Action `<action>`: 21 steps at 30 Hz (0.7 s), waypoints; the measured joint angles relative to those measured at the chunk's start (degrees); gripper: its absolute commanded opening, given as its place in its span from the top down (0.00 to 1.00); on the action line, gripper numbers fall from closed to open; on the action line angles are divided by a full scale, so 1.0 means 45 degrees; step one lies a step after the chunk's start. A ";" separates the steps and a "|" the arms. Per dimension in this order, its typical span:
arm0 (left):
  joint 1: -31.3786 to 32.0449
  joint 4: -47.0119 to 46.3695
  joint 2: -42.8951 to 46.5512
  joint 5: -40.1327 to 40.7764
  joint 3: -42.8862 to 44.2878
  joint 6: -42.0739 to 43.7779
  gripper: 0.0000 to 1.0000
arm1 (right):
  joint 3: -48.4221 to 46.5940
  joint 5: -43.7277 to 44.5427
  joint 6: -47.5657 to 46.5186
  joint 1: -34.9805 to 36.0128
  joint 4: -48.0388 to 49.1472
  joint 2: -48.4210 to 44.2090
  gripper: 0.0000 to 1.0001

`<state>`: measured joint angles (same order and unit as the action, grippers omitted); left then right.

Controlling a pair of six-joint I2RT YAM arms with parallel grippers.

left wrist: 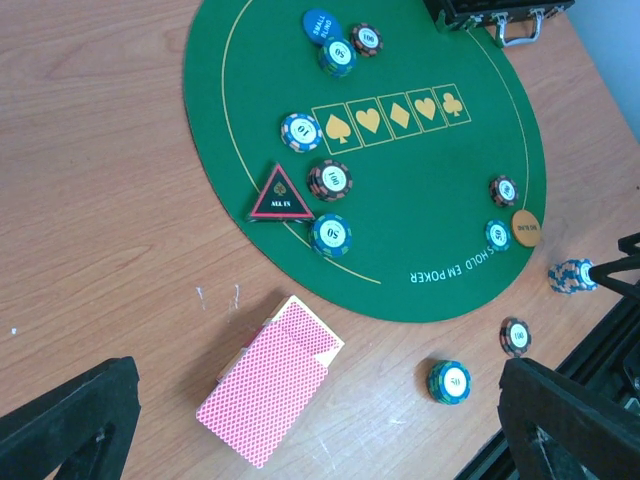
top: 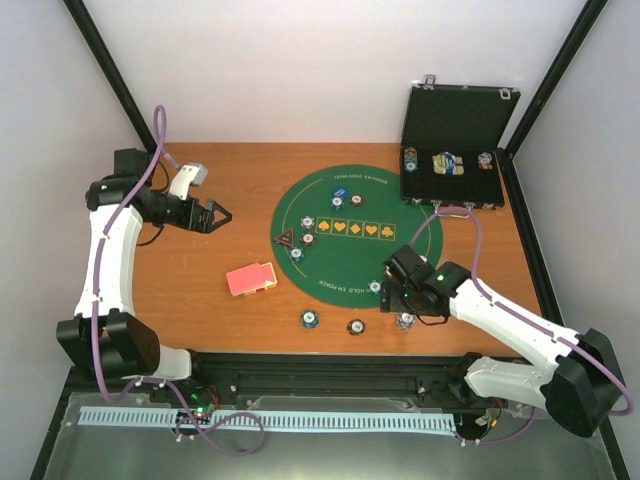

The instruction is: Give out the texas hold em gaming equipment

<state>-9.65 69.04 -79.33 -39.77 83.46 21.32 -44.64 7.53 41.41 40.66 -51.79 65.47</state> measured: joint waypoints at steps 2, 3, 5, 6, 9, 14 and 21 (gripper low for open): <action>0.0000 -0.0005 0.0000 -0.0073 -0.0097 0.0000 0.00 | 0.0486 -0.0015 0.0267 0.0000 -0.0034 -0.0481 0.11; 0.0000 -0.0005 0.0000 -0.0083 -0.0165 0.0000 0.00 | 0.0690 -0.0039 0.0364 0.0000 -0.0049 -0.0602 0.11; 0.0000 0.0000 0.0000 -0.0083 -0.0311 0.0000 0.00 | 0.0981 -0.0083 0.0544 0.0000 -0.0044 -0.0602 0.12; 0.0000 0.0000 0.0000 -0.0078 -0.0350 0.0005 0.00 | 0.1059 -0.0107 0.0593 0.0000 -0.0039 -0.0539 0.13; 0.0000 0.0000 0.0000 -0.0073 -0.0398 0.0039 0.00 | 0.1282 -0.0141 0.0690 0.0000 0.0228 -0.0340 0.17; 0.0000 0.0000 0.0000 -0.0063 -0.0442 0.0053 0.00 | 0.1783 -0.0199 0.0835 0.0000 0.0787 0.0058 0.25; 0.0000 -0.0005 0.0000 -0.0063 -0.0442 0.0053 0.00 | 0.2103 -0.0340 0.0865 0.0000 0.1287 0.0335 0.40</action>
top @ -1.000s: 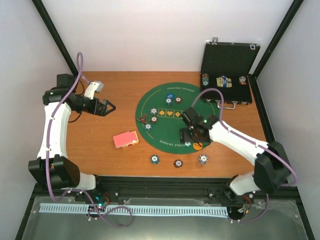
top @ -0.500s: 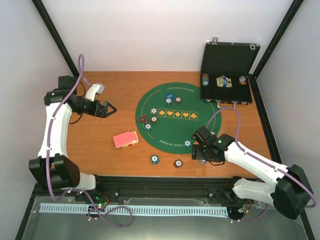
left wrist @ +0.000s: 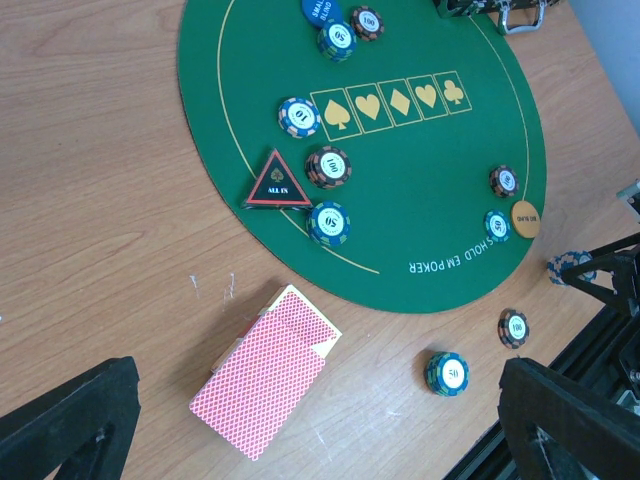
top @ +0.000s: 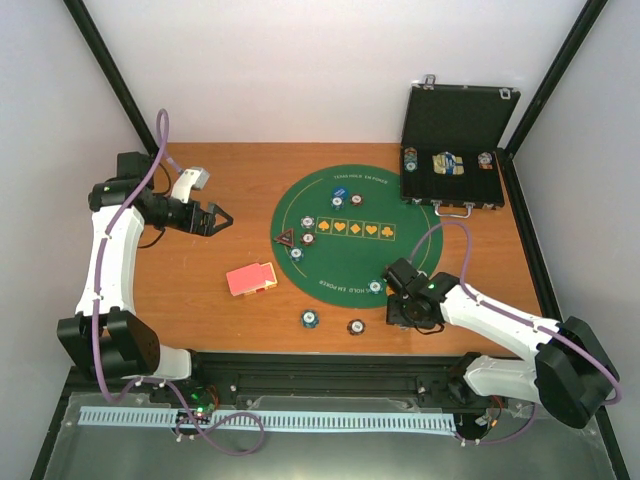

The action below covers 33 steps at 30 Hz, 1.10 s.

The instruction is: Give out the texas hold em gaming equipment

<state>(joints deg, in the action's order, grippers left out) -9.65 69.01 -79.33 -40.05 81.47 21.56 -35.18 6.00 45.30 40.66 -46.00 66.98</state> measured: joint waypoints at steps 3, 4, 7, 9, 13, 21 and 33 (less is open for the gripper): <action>0.0000 0.0000 0.0000 0.0000 0.0000 0.0000 0.00 | 0.0000 0.0000 -0.0029 0.0000 0.0112 0.0049 0.44; 0.0000 0.0000 0.0000 0.0000 0.0000 0.0000 0.00 | 0.0000 -0.0005 -0.0024 0.0000 0.0126 0.0049 0.45; 0.0000 0.0000 0.0000 0.0000 0.0000 0.0000 0.00 | 0.0000 0.0000 -0.0029 0.0000 0.0141 0.0049 0.48; 0.0000 0.0000 0.0000 0.0000 0.0000 0.0000 0.00 | 0.0000 0.0005 -0.0049 0.0000 0.0136 0.0053 0.49; 0.0000 0.0005 0.0000 0.0000 0.0000 0.0000 0.00 | 0.0000 0.0010 -0.0049 -0.0005 0.0136 0.0053 0.49; 0.0000 0.0005 0.0000 0.0010 0.0005 0.0019 0.00 | -0.0005 0.0214 -0.0049 -0.0010 0.0126 0.0170 0.62; 0.0000 0.0005 0.0005 0.0049 0.0000 0.0034 0.00 | -0.0699 0.0520 -0.0068 -0.0015 -0.0821 -0.0029 0.73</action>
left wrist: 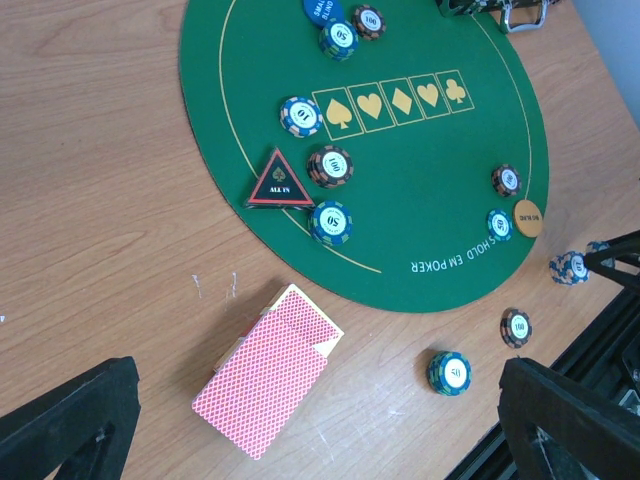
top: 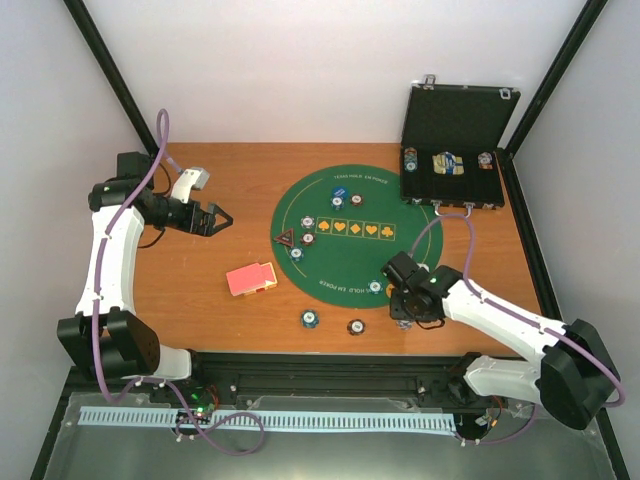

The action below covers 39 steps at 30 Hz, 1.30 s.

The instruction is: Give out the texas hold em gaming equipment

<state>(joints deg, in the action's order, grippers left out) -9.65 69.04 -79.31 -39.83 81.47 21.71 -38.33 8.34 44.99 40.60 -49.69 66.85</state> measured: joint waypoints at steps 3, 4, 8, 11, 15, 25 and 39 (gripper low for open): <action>0.0000 0.0000 0.0000 0.0000 0.0005 0.0000 0.00 | -0.0811 0.0112 -0.0107 0.0000 -0.0408 -0.0083 0.73; 0.0000 0.0000 0.0000 0.0000 0.0000 0.0000 0.00 | -0.1049 0.0165 -0.0160 -0.0005 -0.0500 -0.0087 0.73; 0.0000 -0.0005 0.0000 0.0005 0.0005 0.0000 0.00 | -0.2511 0.0345 -0.0704 -0.0321 -0.0889 0.0170 0.73; 0.0000 0.0000 0.0000 0.0039 0.0005 0.0000 0.00 | -0.4085 0.0393 -0.1345 -0.0996 -0.0918 0.1122 0.73; 0.0000 0.0010 0.0000 0.0078 0.0010 0.0000 0.00 | -0.6649 0.0369 -0.2327 -0.1812 -0.0602 0.3303 0.73; 0.0000 0.0330 0.0029 0.0126 0.0369 0.0039 0.00 | -1.2259 -0.0228 -0.4119 -0.3458 0.0301 0.9942 0.73; 0.0000 0.0330 0.0034 -0.0136 0.0374 0.0034 0.00 | -1.7913 -0.0874 -0.4949 -0.4459 -0.0452 1.5159 0.72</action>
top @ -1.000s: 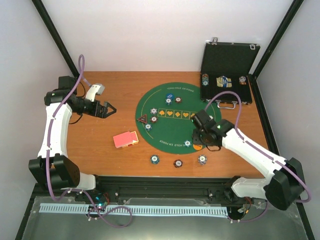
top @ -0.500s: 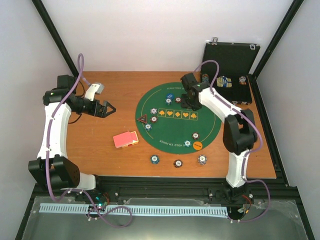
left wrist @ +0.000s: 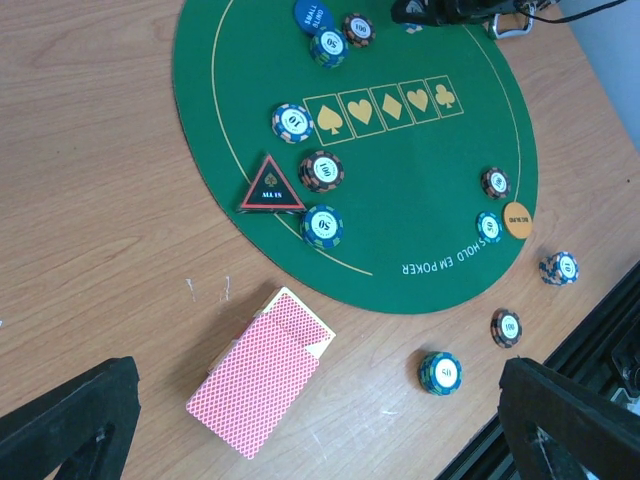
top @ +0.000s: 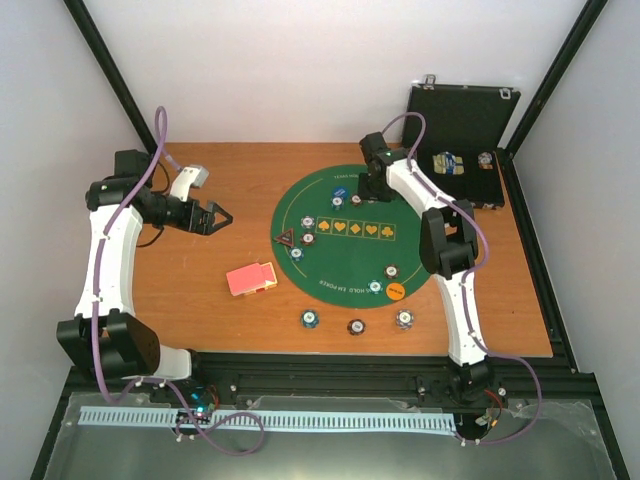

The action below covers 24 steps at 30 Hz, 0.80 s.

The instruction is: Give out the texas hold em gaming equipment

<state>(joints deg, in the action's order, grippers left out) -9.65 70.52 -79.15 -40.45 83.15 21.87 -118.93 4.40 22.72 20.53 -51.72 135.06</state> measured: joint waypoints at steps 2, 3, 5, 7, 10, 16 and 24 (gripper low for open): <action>0.0000 0.0000 -0.0005 -0.0019 0.0000 0.0000 0.00 | -0.0602 -0.0078 -0.0024 -0.0068 -0.0024 0.0432 0.72; 0.0000 -0.0005 -0.0005 -0.0019 0.0000 0.0000 0.00 | -0.0782 -0.0112 -0.0049 -0.0097 -0.0039 0.0588 0.72; 0.0000 -0.0010 -0.0005 -0.0005 0.0000 0.0000 0.00 | -0.1141 -0.0165 -0.0063 -0.0146 -0.0112 0.0899 0.72; 0.0000 -0.0029 -0.0005 0.0000 0.0000 0.0000 0.00 | -0.1540 -0.0253 -0.0063 -0.0199 -0.0257 0.1258 0.72; 0.0000 -0.0039 -0.0029 0.0005 0.0000 0.0000 0.00 | -0.1855 -0.0359 -0.0058 -0.0277 -0.0277 0.1661 0.71; 0.0000 -0.0044 -0.0087 0.0019 0.0000 0.0005 0.00 | -0.1875 -0.0471 -0.0058 -0.0461 -0.0393 0.1953 0.68; 0.0000 -0.0053 -0.0136 0.0107 0.0000 0.0000 0.00 | -0.2380 -0.0797 -0.0175 -0.0656 -0.0617 0.2195 0.44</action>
<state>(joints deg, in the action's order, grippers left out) -9.65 70.28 -79.77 -39.97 83.15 21.87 -129.64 0.82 21.93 17.58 -54.50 144.94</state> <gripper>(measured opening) 0.996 0.501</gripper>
